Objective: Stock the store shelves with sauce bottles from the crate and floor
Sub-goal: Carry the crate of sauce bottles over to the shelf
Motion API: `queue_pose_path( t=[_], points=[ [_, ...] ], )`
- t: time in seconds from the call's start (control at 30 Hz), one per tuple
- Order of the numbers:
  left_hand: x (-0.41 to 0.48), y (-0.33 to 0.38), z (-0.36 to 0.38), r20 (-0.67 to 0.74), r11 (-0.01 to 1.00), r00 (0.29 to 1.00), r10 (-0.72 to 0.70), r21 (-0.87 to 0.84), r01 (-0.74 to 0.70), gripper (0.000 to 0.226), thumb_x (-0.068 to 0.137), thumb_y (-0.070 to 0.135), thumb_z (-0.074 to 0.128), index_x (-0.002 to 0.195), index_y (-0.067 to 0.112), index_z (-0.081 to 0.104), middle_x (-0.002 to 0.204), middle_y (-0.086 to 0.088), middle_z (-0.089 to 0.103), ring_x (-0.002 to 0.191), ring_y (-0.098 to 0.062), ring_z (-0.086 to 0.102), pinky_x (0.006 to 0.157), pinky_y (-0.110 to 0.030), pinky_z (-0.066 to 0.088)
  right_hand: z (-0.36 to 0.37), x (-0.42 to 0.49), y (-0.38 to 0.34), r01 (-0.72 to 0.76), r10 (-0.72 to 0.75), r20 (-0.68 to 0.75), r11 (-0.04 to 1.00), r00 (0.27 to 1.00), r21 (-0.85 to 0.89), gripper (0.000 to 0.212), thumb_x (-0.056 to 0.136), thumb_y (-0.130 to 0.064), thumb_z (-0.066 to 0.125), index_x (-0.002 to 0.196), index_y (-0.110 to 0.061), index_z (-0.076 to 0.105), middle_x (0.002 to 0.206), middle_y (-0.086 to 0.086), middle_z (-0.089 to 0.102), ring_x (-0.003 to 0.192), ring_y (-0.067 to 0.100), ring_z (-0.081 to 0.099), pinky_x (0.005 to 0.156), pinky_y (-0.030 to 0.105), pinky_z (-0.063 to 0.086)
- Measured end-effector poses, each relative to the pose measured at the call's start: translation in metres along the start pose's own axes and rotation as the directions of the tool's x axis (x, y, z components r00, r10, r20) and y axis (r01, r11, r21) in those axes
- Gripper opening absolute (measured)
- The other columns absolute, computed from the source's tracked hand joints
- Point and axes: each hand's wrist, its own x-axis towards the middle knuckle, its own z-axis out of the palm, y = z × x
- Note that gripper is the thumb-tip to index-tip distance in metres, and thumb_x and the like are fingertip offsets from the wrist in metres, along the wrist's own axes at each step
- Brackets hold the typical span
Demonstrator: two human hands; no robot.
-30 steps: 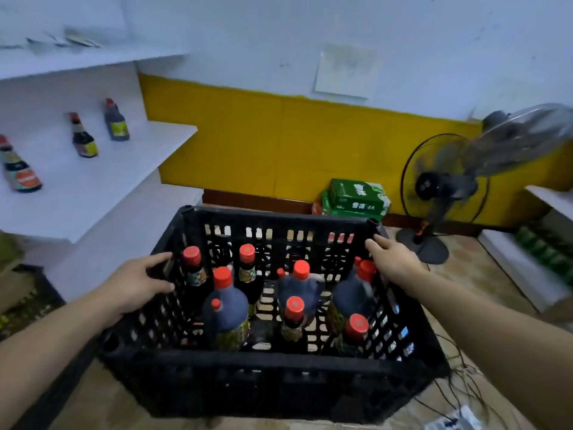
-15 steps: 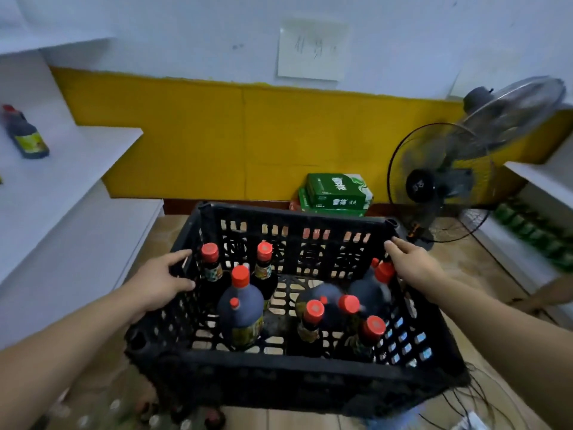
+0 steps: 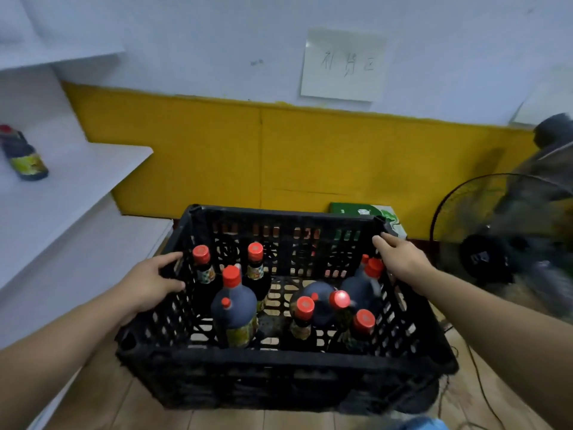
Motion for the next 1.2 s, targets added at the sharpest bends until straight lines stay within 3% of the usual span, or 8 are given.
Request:
queue_pose_path(
  t=[0.17,0.43,0.53,0.7,0.87,1.03,1.13,1.2],
  points=[
    [0.078,0.026,-0.015,-0.023,0.998,0.999,-0.036,-0.051,0.035,0.062,0.085,0.004,0.067,0.141,0.023,0.046,0.143,-0.015,0.045,0.106,-0.027,0.053,0.082,-0.03,0.04,0.017,0.097,-0.045,0.02,-0.02,0.027,1.0,0.999,-0.009,0.059,0.093,-0.063,0.037,0.143,-0.033,0.044,0.121,0.008,0.062,0.106,0.031,0.057,0.085,0.035,0.043],
    [0.226,0.062,-0.044,-0.006,0.997,1.0,-0.022,-0.074,0.021,0.063,0.086,0.005,0.066,0.142,0.024,0.043,0.143,-0.014,0.044,0.107,-0.028,0.053,0.08,-0.03,0.041,0.053,0.229,-0.103,-0.02,0.019,0.037,0.999,0.999,0.036,0.058,0.095,-0.062,0.036,0.144,-0.032,0.044,0.125,0.009,0.06,0.116,0.035,0.055,0.087,0.034,0.043],
    [0.274,0.078,-0.05,0.012,0.997,0.999,-0.035,-0.073,0.036,0.063,0.088,0.006,0.064,0.143,0.026,0.041,0.141,-0.013,0.046,0.089,-0.024,0.056,0.07,-0.027,0.044,0.057,0.27,-0.123,-0.008,0.007,0.03,0.998,1.0,0.056,0.057,0.097,-0.057,0.038,0.145,-0.029,0.043,0.141,0.008,0.053,0.117,0.033,0.054,0.09,0.035,0.042],
    [0.354,0.108,-0.046,0.011,0.994,0.996,-0.084,-0.07,0.084,0.061,0.089,0.007,0.064,0.142,0.027,0.042,0.12,-0.019,0.059,0.06,-0.021,0.055,0.048,-0.025,0.041,0.063,0.366,-0.147,0.002,-0.004,0.057,0.999,0.998,0.034,0.062,0.092,-0.068,0.035,0.145,-0.036,0.042,0.137,0.009,0.055,0.102,0.033,0.057,0.076,0.035,0.045],
    [0.439,0.138,-0.021,-0.005,0.991,0.991,-0.132,-0.037,0.132,0.064,0.088,0.008,0.066,0.143,0.027,0.041,0.143,-0.016,0.044,0.113,-0.036,0.054,0.077,-0.033,0.044,0.07,0.471,-0.162,0.04,-0.042,0.135,0.999,0.99,0.014,0.059,0.097,-0.059,0.034,0.147,-0.028,0.039,0.144,0.01,0.048,0.09,0.024,0.053,0.072,0.032,0.043],
    [0.51,0.179,-0.001,-0.044,0.992,0.992,-0.122,-0.02,0.122,0.06,0.09,0.012,0.064,0.143,0.028,0.04,0.151,-0.007,0.036,0.127,-0.032,0.044,0.085,-0.033,0.039,0.06,0.55,-0.175,0.039,-0.038,0.157,0.999,0.987,-0.005,0.059,0.098,-0.057,0.036,0.149,-0.026,0.037,0.15,0.009,0.042,0.122,0.035,0.051,0.09,0.036,0.044],
    [0.543,0.194,0.0,-0.051,0.994,0.992,-0.113,-0.006,0.112,0.06,0.089,0.015,0.066,0.141,0.031,0.042,0.151,-0.006,0.037,0.126,-0.033,0.046,0.084,-0.036,0.042,0.055,0.585,-0.183,0.04,-0.038,0.137,0.999,0.99,-0.012,0.059,0.098,-0.058,0.036,0.148,-0.027,0.038,0.143,0.01,0.049,0.115,0.035,0.054,0.082,0.033,0.042],
    [0.564,0.202,-0.003,-0.048,0.995,0.994,-0.096,-0.012,0.096,0.06,0.088,0.016,0.067,0.14,0.032,0.043,0.151,-0.005,0.036,0.128,-0.033,0.044,0.086,-0.037,0.044,0.055,0.606,-0.186,0.023,-0.025,0.121,1.0,0.992,0.014,0.062,0.095,-0.063,0.035,0.147,-0.031,0.039,0.112,0.007,0.063,0.094,0.031,0.055,0.068,0.03,0.042]
  ],
)
